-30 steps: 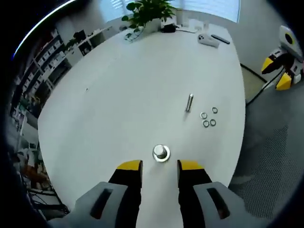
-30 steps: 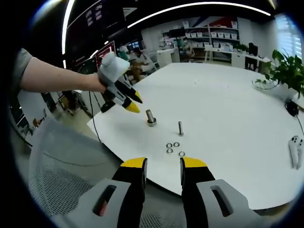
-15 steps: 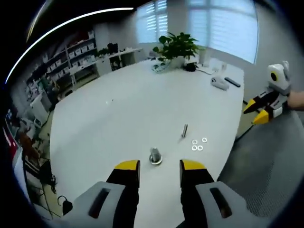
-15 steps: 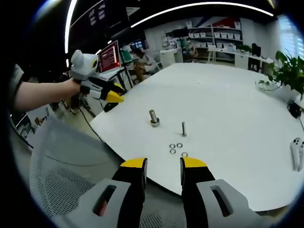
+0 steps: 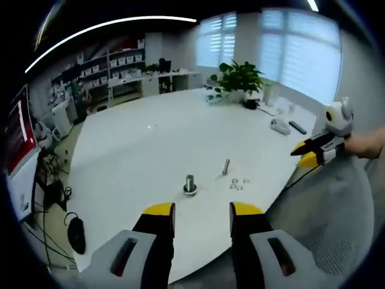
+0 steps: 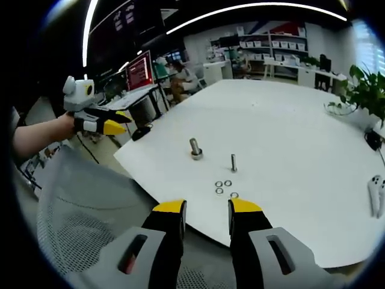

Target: Place the washer onto the threaded stud by aligning its center hole with the stud, sliding it down to the base, and recovering from edge contact or off-axis alignment until the washer reaches the visible bottom stop.

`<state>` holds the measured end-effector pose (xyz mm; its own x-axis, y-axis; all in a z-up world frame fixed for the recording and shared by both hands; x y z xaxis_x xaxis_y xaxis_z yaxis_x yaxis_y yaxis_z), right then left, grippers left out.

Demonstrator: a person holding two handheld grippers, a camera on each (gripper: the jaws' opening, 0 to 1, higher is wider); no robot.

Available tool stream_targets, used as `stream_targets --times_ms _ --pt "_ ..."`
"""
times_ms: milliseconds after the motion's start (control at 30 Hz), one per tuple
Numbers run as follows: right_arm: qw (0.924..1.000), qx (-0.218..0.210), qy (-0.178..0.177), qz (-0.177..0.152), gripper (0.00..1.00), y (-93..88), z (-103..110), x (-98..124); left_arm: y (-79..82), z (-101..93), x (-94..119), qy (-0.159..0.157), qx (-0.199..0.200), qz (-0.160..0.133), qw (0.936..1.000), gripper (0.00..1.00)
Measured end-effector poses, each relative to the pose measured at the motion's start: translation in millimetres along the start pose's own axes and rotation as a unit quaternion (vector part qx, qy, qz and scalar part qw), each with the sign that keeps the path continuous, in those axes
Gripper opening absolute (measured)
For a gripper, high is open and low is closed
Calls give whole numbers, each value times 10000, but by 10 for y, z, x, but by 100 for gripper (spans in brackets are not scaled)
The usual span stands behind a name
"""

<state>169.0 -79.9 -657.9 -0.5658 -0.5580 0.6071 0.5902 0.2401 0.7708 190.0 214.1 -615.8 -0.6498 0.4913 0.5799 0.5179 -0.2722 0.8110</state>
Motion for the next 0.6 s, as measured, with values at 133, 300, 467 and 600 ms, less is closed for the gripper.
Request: stream_targets --times_ms 133,300,467,600 --pt "9998 127 92 142 30 -26 33 -26 -45 4 100 138 -14 -102 9999 36" --pt "9997 146 102 151 30 -31 31 -26 -116 1 215 318 267 -415 9983 35" --pt "9995 179 105 229 30 -51 33 -34 -159 -33 274 370 420 -702 9960 35" --pt "9996 141 53 219 30 -54 15 -23 -196 -31 243 443 325 -760 9956 35"
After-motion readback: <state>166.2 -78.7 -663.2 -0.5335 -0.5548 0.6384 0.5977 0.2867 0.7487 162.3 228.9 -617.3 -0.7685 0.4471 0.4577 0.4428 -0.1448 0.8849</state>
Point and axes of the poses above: the point that each gripper's makers call its tool centre point, and the gripper's own axes: x roughly backward along the fingers, z roughly to its left, y roughly out of its top, the point moved 5 cm from there along x, roughly backward along the fingers, and after that the axes turned 1 degree about -z, right-handed, at the moved point
